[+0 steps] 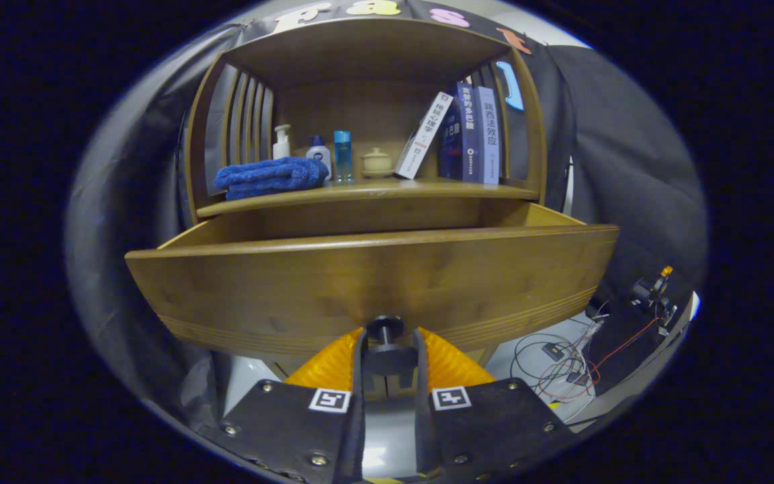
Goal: Pull open the drawer, take out the items inside it, and place them on the countertop above the cabinet.
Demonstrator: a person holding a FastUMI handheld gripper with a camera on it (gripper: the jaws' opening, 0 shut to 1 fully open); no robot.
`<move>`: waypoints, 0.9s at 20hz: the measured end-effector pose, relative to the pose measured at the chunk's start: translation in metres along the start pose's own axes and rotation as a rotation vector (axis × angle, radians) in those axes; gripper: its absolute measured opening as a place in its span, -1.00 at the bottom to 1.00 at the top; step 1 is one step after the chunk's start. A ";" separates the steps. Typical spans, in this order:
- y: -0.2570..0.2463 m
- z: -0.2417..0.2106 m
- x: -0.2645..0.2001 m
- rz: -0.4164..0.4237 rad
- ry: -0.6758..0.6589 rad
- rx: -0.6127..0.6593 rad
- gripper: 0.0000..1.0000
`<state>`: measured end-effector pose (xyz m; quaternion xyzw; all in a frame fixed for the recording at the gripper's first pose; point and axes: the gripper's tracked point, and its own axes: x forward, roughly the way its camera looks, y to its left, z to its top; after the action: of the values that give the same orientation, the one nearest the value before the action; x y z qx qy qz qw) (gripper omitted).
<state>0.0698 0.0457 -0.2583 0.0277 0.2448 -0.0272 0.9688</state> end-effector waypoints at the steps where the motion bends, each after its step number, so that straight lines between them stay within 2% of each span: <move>1: -0.002 -0.003 -0.003 -0.011 -0.003 0.003 -0.40; 7: -0.001 -0.006 -0.012 -0.014 0.001 -0.017 -0.40; 9: 0.003 -0.003 -0.015 -0.006 -0.005 -0.022 -0.23; 10: 0.003 0.004 -0.021 -0.001 -0.015 -0.039 -0.14; 13: 0.018 0.041 -0.034 0.044 -0.108 -0.057 -0.09; 18: 0.038 0.098 -0.035 0.071 -0.136 -0.087 -0.10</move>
<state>0.0875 0.0788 -0.1538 -0.0078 0.1781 0.0160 0.9839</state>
